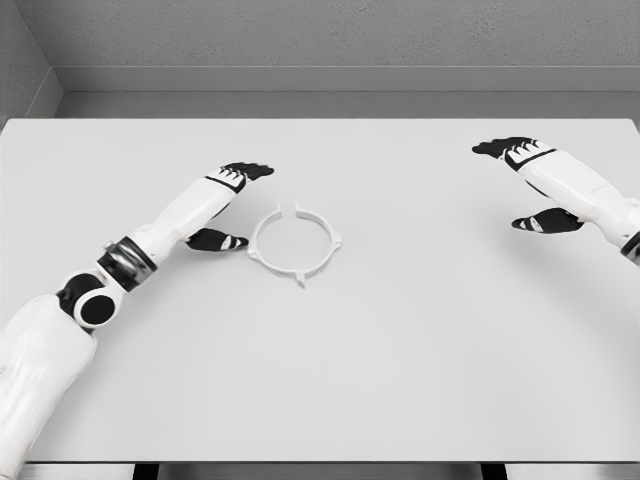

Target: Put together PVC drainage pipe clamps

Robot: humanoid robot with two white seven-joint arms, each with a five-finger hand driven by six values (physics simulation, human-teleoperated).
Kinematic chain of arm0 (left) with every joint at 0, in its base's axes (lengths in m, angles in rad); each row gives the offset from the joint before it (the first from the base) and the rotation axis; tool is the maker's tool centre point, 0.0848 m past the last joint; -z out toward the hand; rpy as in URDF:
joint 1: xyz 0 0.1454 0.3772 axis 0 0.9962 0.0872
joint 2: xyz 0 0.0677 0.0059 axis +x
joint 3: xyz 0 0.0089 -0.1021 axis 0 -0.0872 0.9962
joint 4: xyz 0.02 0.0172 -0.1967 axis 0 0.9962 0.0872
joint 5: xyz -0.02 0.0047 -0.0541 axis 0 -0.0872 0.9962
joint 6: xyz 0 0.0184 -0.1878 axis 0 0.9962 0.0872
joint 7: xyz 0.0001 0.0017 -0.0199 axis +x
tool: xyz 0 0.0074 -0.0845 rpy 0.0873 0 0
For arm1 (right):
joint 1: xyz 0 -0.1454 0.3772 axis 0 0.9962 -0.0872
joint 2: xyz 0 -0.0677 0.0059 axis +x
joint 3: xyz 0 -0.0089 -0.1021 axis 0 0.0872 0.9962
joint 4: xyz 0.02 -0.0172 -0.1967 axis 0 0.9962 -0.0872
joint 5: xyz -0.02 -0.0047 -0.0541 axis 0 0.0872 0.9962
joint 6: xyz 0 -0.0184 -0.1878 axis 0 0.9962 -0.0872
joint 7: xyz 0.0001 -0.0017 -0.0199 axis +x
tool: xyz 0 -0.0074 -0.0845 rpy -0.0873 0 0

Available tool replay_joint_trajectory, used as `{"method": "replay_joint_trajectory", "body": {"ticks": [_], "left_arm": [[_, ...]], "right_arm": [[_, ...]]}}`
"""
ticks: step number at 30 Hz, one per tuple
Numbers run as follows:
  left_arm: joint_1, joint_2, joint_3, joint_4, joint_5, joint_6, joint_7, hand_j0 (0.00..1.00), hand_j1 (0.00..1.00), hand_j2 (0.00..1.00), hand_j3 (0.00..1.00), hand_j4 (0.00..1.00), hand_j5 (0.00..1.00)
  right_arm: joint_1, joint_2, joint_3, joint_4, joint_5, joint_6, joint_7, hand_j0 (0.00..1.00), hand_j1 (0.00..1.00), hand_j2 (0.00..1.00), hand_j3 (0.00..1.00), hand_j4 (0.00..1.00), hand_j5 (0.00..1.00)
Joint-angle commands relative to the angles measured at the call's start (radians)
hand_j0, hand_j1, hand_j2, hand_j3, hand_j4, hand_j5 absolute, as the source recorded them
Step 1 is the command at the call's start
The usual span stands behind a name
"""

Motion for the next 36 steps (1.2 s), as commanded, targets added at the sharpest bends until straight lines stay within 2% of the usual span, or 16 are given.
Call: {"method": "replay_joint_trajectory", "body": {"ticks": [1,27,31,34,36], "left_arm": [[0.0,-0.004,0.001,0.0,0.006,0.0,0.0,1.0,1.0,1.0,1.0,1.0,1.0],[0.002,-0.03,0.004,-0.003,0.008,0.0,0.0,1.0,1.0,1.0,1.0,1.0,1.0],[-0.009,-0.016,0.02,0.004,0.019,0.0,0.002,1.0,1.0,1.0,1.0,1.0,1.0],[-0.008,0.029,0.077,0.004,0.022,0.0,0.003,1.0,1.0,1.0,1.0,1.0,1.0],[-0.017,0.062,0.088,0.003,0.025,0.0,0.008,1.0,1.0,1.0,1.0,1.0,1.0]], "right_arm": [[0.0,0.0,0.0,-0.001,-0.007,0.003,-0.001,1.0,1.0,1.0,1.0,1.0,1.0],[-0.002,0.0,0.004,-0.002,-0.007,0.003,-0.001,1.0,1.0,1.0,1.0,1.0,1.0],[-0.002,0.0,0.003,-0.001,-0.007,0.003,-0.001,1.0,1.0,1.0,1.0,1.0,1.0],[-0.002,0.0,0.004,-0.001,-0.007,0.003,-0.001,1.0,1.0,1.0,1.0,1.0,1.0],[-0.003,0.0,0.004,-0.001,-0.007,0.003,-0.001,1.0,1.0,1.0,1.0,1.0,1.0]]}}
